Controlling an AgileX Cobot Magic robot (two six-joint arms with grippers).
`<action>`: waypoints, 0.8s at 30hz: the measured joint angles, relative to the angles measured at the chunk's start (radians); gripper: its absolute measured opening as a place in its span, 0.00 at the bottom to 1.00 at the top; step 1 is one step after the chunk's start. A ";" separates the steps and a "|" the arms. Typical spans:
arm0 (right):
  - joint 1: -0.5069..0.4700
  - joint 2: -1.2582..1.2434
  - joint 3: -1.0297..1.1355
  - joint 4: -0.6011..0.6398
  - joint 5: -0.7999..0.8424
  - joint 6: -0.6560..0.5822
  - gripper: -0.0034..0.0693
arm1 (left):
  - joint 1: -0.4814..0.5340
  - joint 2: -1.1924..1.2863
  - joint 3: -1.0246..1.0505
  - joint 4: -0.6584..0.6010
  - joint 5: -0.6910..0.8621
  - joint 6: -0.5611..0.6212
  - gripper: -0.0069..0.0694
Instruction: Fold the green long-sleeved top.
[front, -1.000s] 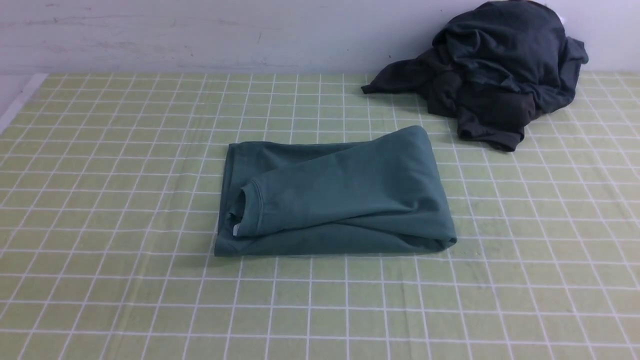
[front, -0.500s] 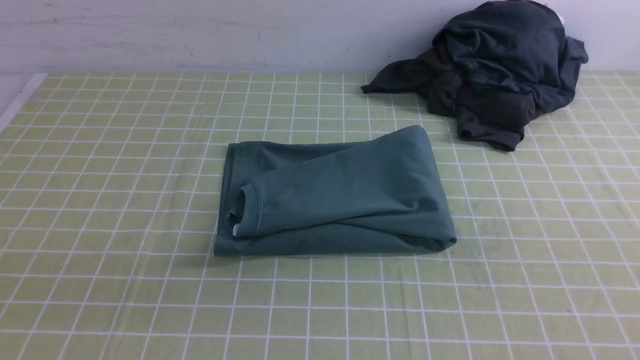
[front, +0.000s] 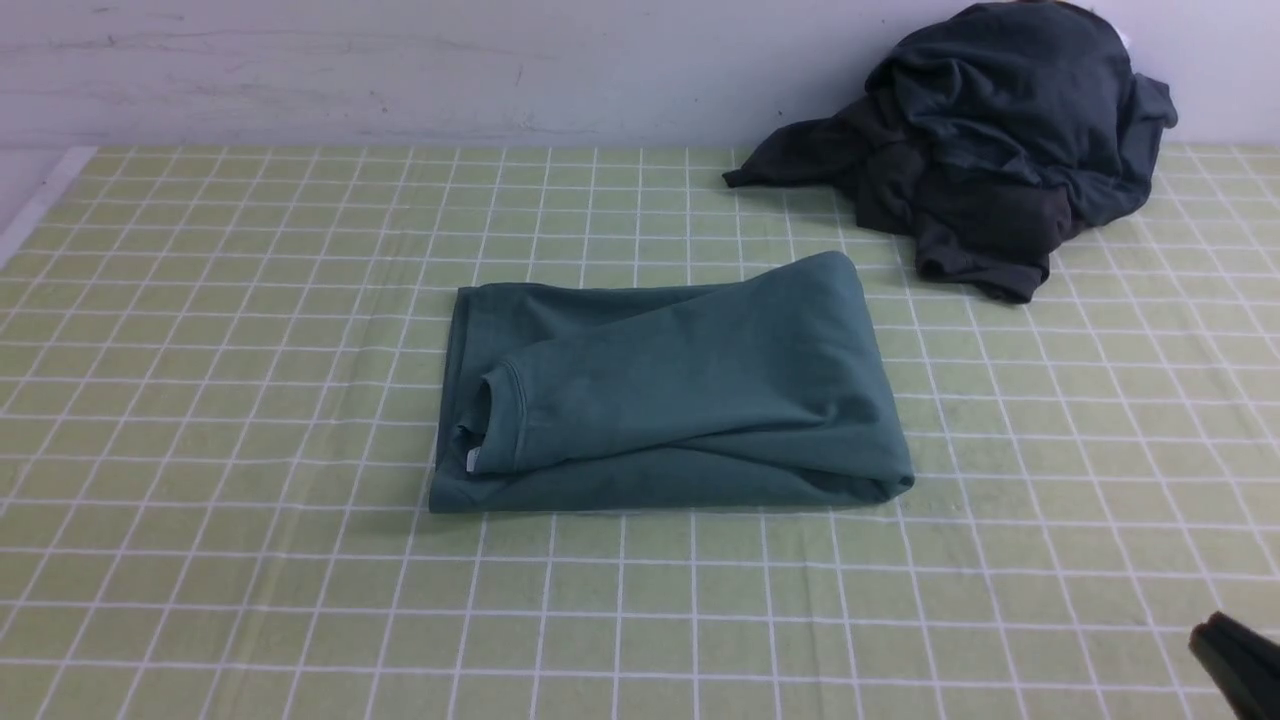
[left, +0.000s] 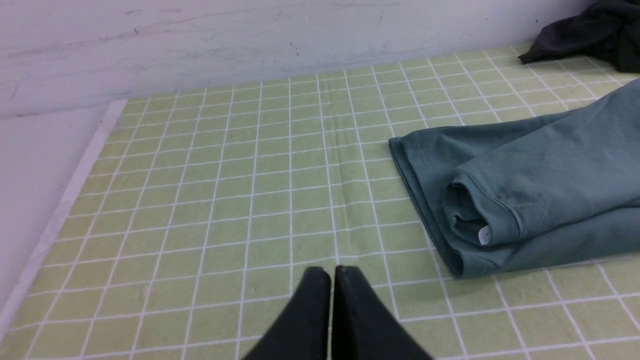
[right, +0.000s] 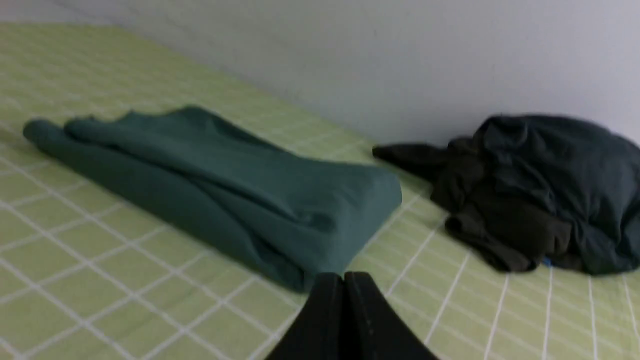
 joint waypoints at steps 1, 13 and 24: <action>0.000 0.000 0.000 0.000 0.042 0.000 0.03 | 0.000 0.000 0.000 0.000 0.000 0.000 0.09; -0.121 -0.191 0.000 0.207 0.225 0.005 0.03 | 0.000 0.000 0.000 0.000 0.000 0.000 0.09; -0.336 -0.282 -0.001 0.355 0.352 -0.035 0.03 | 0.000 0.000 0.000 0.000 0.011 0.000 0.09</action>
